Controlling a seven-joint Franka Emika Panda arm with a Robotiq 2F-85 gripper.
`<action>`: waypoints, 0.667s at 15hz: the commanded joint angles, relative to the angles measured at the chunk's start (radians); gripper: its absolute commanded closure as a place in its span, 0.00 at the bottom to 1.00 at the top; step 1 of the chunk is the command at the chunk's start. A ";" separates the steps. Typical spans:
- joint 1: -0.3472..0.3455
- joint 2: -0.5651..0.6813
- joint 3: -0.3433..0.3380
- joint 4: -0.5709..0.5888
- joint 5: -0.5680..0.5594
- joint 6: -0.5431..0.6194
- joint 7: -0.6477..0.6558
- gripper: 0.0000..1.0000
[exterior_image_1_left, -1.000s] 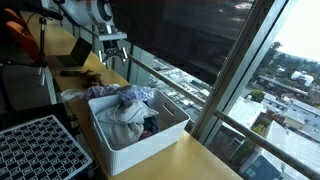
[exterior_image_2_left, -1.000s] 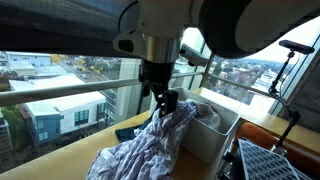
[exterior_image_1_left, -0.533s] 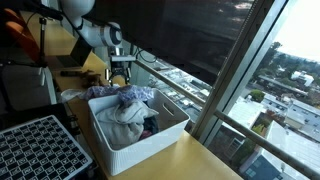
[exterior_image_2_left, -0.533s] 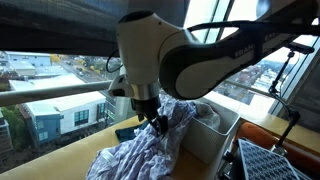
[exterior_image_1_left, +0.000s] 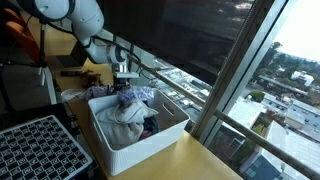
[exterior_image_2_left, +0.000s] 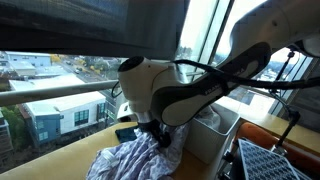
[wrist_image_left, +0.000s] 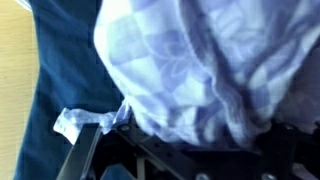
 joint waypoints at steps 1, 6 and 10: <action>-0.005 0.024 0.009 -0.010 0.028 -0.001 -0.019 0.26; -0.027 -0.028 0.012 -0.105 0.054 0.030 0.007 0.55; -0.046 -0.114 0.014 -0.178 0.089 0.054 0.027 0.85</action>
